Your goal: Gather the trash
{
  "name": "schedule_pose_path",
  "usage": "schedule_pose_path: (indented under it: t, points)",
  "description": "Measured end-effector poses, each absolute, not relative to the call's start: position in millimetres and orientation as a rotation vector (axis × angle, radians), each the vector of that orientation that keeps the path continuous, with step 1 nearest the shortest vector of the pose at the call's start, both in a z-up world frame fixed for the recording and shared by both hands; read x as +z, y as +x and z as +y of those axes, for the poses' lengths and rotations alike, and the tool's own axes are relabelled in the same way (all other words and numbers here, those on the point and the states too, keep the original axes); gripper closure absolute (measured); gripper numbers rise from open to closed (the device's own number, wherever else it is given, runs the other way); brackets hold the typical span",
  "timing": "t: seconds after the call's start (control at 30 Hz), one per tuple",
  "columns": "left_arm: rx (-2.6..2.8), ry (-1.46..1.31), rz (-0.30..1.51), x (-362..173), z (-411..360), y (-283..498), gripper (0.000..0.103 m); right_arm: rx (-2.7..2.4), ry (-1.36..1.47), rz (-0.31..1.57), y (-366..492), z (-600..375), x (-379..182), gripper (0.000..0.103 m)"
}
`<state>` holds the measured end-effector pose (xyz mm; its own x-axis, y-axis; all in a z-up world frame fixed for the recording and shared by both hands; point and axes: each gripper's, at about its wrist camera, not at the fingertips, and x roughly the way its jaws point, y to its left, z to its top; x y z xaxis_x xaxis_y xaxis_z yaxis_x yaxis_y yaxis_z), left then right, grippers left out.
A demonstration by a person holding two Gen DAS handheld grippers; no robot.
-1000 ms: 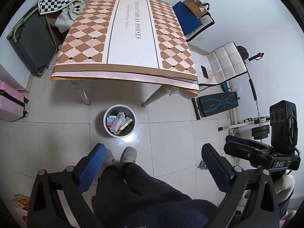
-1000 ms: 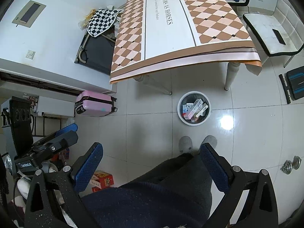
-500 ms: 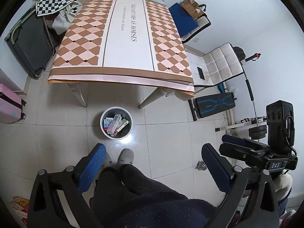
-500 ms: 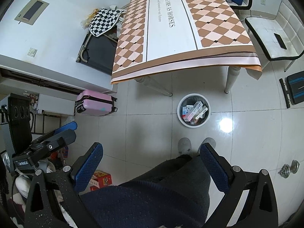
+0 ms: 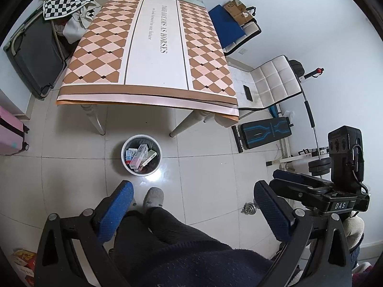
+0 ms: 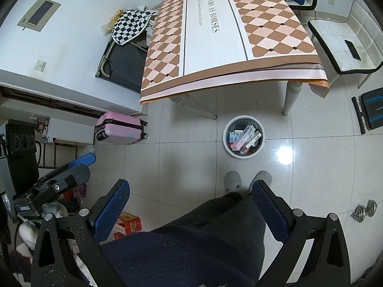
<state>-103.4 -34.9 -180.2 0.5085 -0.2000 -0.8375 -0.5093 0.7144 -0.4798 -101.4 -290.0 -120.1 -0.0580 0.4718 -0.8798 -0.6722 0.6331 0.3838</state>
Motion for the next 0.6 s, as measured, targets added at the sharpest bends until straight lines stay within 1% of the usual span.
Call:
schedule_pose_path:
  t: [0.6]
  points:
    - [0.216,-0.797,1.039,-178.3,-35.1,-106.8,0.000,0.950,-0.206,1.332,-107.1,-285.9,-116.7,0.000]
